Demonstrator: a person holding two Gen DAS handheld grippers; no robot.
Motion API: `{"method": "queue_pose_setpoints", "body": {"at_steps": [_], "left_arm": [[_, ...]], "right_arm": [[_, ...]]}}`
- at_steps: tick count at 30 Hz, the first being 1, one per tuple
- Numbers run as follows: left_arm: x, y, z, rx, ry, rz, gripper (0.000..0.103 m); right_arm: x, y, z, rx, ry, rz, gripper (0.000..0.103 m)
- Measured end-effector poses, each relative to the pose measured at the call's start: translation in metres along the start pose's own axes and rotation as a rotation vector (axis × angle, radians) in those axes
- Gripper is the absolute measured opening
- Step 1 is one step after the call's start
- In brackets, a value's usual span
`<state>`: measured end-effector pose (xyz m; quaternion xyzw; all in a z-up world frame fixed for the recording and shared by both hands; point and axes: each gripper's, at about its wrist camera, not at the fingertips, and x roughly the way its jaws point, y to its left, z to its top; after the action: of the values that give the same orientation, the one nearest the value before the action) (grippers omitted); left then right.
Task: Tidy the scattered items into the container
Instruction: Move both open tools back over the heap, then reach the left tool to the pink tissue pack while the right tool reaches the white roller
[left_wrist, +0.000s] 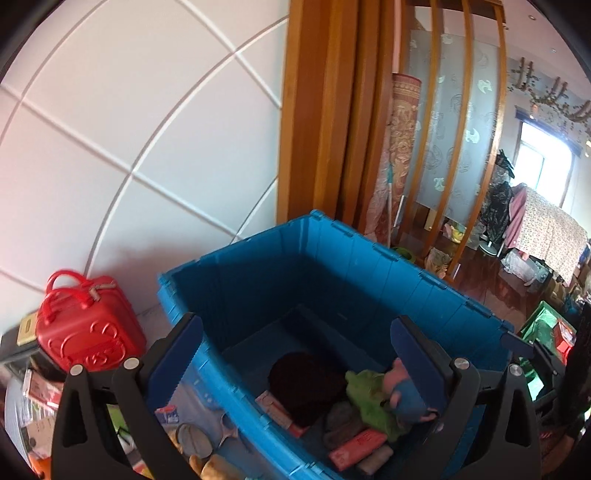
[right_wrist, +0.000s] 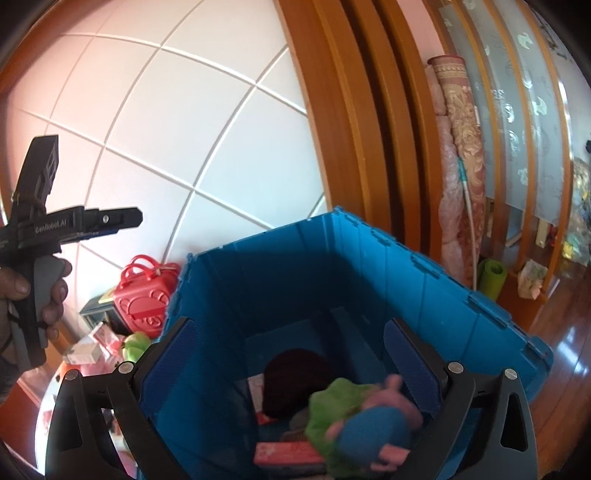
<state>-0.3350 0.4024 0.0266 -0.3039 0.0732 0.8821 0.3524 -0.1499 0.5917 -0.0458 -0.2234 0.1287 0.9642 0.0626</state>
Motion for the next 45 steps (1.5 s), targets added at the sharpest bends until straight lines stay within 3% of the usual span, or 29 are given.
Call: {"method": "queue_pose_setpoints", "body": {"at_steps": [17, 26, 37, 45], "left_arm": [[-0.083, 0.103, -0.108, -0.178, 0.048, 0.138, 0.103], [-0.128, 0.184, -0.181, -0.362, 0.075, 0.223, 0.103], [-0.196, 0.295, -0.301, -0.546, 0.156, 0.425, 0.103], [-0.242, 0.369, -0.384, -0.668, 0.219, 0.524, 0.103]], "right_arm": [[0.007, 0.113, 0.000, -0.150, 0.059, 0.174, 0.103], [0.020, 0.194, -0.019, -0.259, 0.118, 0.260, 0.103], [0.057, 0.303, -0.105, -0.388, 0.287, 0.368, 0.103], [0.070, 0.375, -0.184, -0.473, 0.415, 0.452, 0.103]]}}
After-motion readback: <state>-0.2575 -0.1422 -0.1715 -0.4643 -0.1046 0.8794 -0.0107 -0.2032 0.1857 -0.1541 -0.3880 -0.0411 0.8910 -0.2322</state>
